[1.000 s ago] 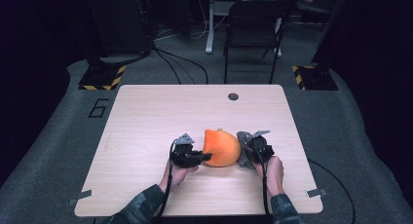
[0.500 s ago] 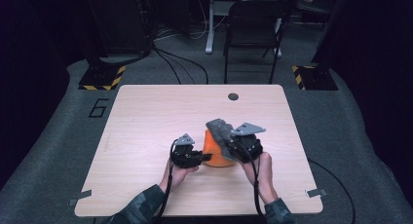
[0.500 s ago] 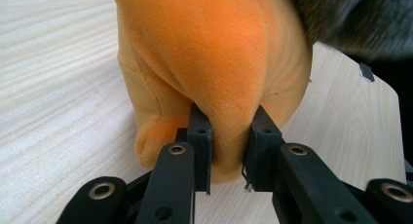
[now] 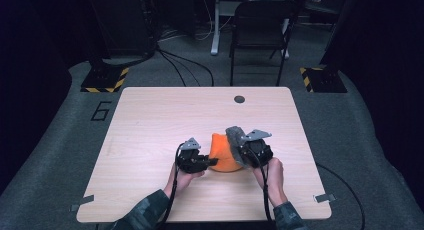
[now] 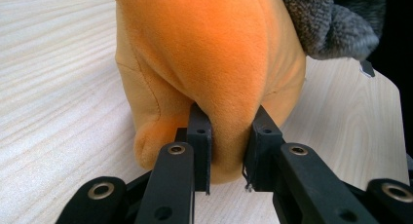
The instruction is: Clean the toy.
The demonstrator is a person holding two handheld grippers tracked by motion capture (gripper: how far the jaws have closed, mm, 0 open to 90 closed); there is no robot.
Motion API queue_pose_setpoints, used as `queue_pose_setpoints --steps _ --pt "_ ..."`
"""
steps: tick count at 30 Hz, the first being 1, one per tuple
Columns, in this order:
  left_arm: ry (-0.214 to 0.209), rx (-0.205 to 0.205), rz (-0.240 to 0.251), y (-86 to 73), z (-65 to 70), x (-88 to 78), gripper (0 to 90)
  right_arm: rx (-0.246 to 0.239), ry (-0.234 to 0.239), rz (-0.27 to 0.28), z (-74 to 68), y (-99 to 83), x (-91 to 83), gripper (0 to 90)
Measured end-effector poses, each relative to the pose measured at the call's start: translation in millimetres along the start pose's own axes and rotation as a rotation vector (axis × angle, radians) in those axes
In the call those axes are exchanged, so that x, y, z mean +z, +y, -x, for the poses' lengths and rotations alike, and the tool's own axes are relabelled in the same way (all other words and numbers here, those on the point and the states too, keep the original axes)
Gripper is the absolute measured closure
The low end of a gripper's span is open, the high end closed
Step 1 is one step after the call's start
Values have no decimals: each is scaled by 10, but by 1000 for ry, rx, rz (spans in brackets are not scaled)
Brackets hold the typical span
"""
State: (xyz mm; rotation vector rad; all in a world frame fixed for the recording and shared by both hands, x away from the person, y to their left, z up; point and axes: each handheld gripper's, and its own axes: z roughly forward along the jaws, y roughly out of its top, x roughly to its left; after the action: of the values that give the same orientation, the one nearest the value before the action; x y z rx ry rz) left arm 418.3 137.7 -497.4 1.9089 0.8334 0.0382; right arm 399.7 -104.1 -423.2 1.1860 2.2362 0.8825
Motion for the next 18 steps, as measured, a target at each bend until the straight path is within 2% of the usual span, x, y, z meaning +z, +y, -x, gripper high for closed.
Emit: queue_pose_setpoints --steps 6,9,12,16,18 --pt "-7 3 3 1 -11 2 755 53 -25 -50 206 -136 120 771" --pt "-6 3 1 2 -6 1 755 82 -47 -93 287 -218 208 771" --pt "-7 6 1 2 -12 -3 755 91 -67 -144 380 -329 346 771" --pt "-7 1 5 0 -23 -8 754 100 -62 -207 442 -441 509 769" --pt "-8 3 5 -1 -21 -6 754 102 -51 -220 446 -452 545 769"
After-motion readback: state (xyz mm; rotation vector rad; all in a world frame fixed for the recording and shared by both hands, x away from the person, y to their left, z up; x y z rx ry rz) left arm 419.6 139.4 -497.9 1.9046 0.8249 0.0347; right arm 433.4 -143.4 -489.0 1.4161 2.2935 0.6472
